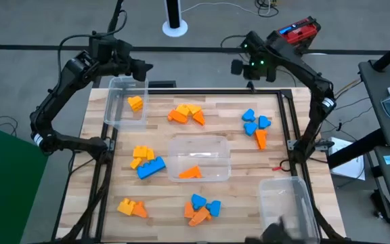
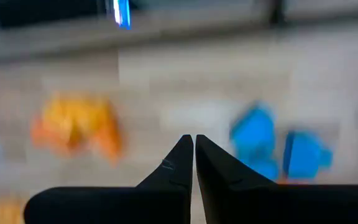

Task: Sort blocks
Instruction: Put the blue game piece into the bottom right transparent bin

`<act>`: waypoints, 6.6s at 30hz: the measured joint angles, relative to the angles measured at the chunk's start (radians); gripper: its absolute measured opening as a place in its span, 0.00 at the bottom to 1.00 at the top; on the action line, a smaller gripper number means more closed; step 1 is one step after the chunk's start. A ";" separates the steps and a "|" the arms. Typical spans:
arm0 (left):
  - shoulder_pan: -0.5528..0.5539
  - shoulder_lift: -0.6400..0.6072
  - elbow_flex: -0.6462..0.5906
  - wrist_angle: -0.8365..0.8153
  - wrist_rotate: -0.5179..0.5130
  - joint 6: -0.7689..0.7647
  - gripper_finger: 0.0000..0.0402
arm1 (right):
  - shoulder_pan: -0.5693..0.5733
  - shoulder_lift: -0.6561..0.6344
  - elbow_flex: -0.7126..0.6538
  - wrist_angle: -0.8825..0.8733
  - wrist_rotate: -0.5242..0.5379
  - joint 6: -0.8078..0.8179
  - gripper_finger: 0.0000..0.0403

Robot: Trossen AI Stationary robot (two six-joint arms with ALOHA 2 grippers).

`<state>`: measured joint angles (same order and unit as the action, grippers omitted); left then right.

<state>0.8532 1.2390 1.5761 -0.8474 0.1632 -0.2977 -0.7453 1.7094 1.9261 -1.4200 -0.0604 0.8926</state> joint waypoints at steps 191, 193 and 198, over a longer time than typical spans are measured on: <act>0.000 0.012 0.000 0.117 -0.147 0.262 0.52 | 0.073 0.481 -0.020 -0.072 0.111 -0.181 0.85; 0.000 0.012 0.000 0.117 -0.148 0.267 0.52 | 0.072 0.483 -0.020 -0.063 0.115 -0.174 0.86; 0.000 0.012 0.000 0.117 -0.148 0.288 0.52 | 0.072 0.483 -0.020 -0.056 0.133 -0.164 0.86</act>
<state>0.8528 1.2514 1.5764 -0.7300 0.0151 -0.0099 -0.6729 2.1925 1.9060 -1.4756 0.0727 0.7282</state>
